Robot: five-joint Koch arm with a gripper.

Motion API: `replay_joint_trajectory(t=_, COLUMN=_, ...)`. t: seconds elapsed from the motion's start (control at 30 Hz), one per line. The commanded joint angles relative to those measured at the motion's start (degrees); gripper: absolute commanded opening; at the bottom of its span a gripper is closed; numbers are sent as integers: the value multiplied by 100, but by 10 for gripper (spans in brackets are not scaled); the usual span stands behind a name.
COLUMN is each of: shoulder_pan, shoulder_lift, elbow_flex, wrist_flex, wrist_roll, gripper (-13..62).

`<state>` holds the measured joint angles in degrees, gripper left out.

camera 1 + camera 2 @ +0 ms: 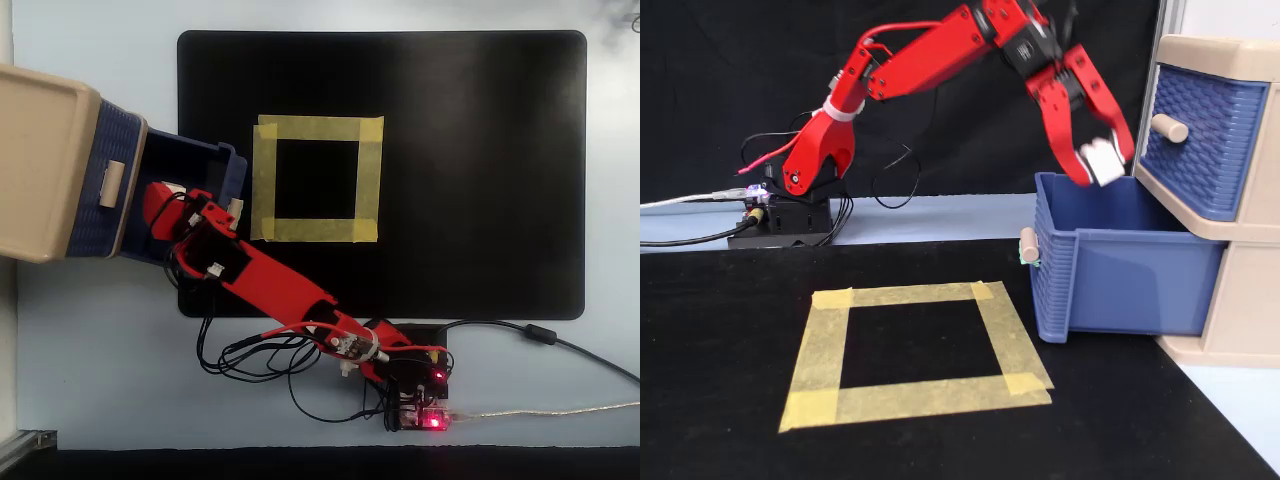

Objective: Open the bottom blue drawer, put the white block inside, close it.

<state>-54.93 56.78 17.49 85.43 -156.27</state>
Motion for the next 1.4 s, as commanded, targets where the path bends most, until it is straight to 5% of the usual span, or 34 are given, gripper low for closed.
replay_joint_trajectory(t=0.0, shoulder_pan=-132, shoulder_lift=114, elbow_flex=-193, wrist_flex=-53, wrist_roll=-70, gripper=141)
replay_joint_trajectory(t=0.07, shoulder_pan=-325, shoulder_lift=97, elbow_flex=-193, wrist_flex=18, wrist_roll=-88, gripper=306)
replay_joint_trajectory(t=0.13, shoulder_pan=-334, shoulder_lift=158, elbow_flex=-158, wrist_flex=70, wrist_roll=-70, gripper=339)
replay_joint_trajectory(t=0.37, shoulder_pan=-88, shoulder_lift=1731, elbow_flex=-114, wrist_flex=2364, wrist_roll=158, gripper=340)
replay_joint_trajectory(t=0.57, shoulder_pan=1028, shoulder_lift=2065, elbow_flex=1556, wrist_flex=2874, wrist_roll=2057, gripper=339)
replay_joint_trajectory(t=0.83, shoulder_pan=149, shoulder_lift=598, elbow_flex=1758, wrist_flex=993, wrist_roll=1195, gripper=341)
replay_joint_trajectory(t=1.13, shoulder_pan=-413, shoulder_lift=-1415, elbow_flex=-1002, wrist_flex=-1995, wrist_roll=475, gripper=345)
replay_joint_trajectory(t=1.27, shoulder_pan=-360, shoulder_lift=-1661, elbow_flex=-1362, wrist_flex=-1626, wrist_roll=448, gripper=346)
replay_joint_trajectory(t=1.37, shoulder_pan=88, shoulder_lift=-932, elbow_flex=-1433, wrist_flex=466, wrist_roll=501, gripper=345)
